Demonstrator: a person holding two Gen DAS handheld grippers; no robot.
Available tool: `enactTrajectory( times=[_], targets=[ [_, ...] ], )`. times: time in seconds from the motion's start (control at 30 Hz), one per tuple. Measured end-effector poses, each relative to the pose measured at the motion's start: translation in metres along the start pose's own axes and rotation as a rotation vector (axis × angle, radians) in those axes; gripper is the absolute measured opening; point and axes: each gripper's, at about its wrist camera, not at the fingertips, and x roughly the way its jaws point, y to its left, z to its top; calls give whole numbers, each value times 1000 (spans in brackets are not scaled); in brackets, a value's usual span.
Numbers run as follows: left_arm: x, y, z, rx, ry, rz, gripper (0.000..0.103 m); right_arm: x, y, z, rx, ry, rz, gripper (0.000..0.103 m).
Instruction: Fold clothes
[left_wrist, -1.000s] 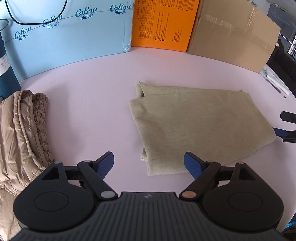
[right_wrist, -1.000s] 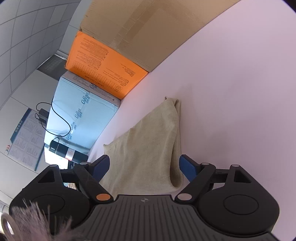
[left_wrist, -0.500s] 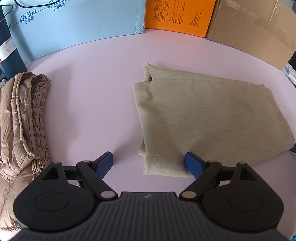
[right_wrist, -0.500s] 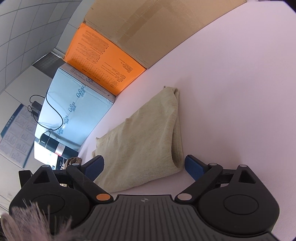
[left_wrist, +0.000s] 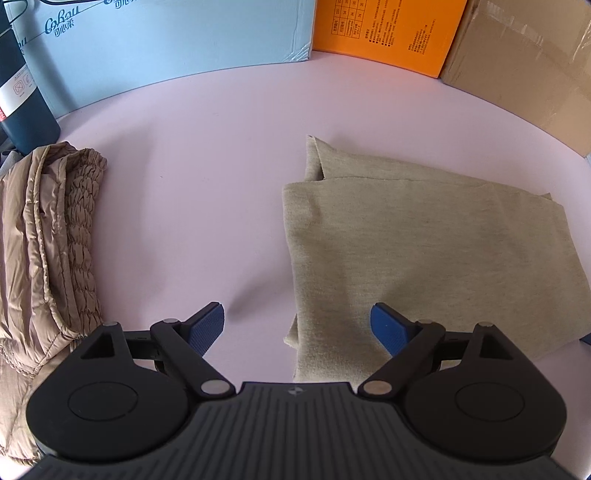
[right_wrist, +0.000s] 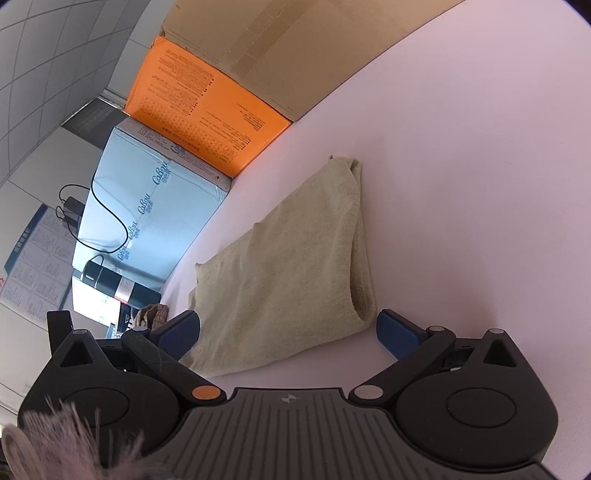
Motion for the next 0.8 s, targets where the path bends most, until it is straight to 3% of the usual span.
enactTrajectory(
  times=[0.23,0.3,0.5,0.67,0.8],
  targets=[
    [7,-7,0,15,-23,-1,95,11,-1,8,-26,-18,28,103],
    [10,-6,-3,21,-44,-6,102,14,0,10,-39,-33,26,103],
    [4,-5,-23,77,-115,-24,103,14,5,7,-78,-95,-20,103],
    [1,-3,-26,101,-103,-35,103,6,5,9,-107,-142,-115,103],
    [3,-4,-13,99,-61,-32,103,11,-7,29,-95,-122,-109,103]
  ],
)
